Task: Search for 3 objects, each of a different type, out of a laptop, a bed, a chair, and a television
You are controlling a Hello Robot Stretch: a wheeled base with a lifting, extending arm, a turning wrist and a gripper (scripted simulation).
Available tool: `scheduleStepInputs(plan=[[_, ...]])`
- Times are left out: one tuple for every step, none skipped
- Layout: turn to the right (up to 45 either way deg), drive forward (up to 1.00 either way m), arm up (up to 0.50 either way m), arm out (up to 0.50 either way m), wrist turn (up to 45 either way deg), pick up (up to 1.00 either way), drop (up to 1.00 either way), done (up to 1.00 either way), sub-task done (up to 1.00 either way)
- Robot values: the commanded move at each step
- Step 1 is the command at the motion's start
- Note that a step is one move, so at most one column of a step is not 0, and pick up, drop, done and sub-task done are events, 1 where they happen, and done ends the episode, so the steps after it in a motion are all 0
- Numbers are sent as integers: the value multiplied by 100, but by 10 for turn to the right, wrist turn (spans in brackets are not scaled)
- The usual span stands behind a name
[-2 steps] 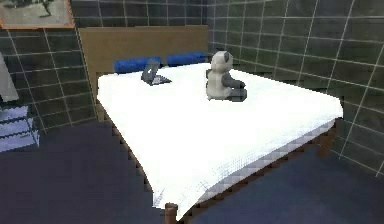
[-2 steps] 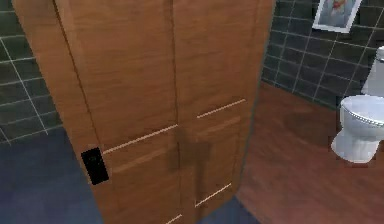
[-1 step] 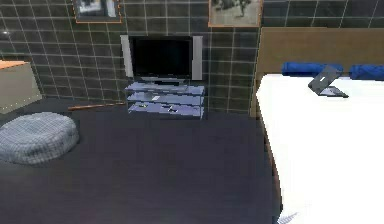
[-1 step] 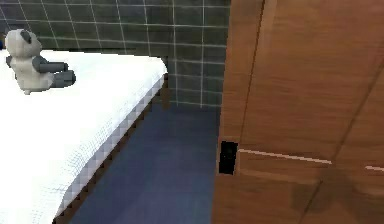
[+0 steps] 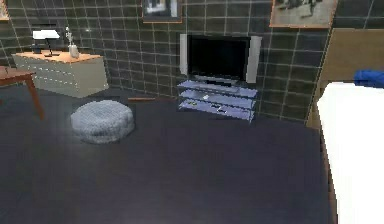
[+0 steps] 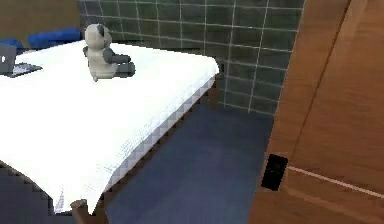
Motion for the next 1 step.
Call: scheduleStepInputs(plan=[[0,65,0,0,0,0,0,0,0]])
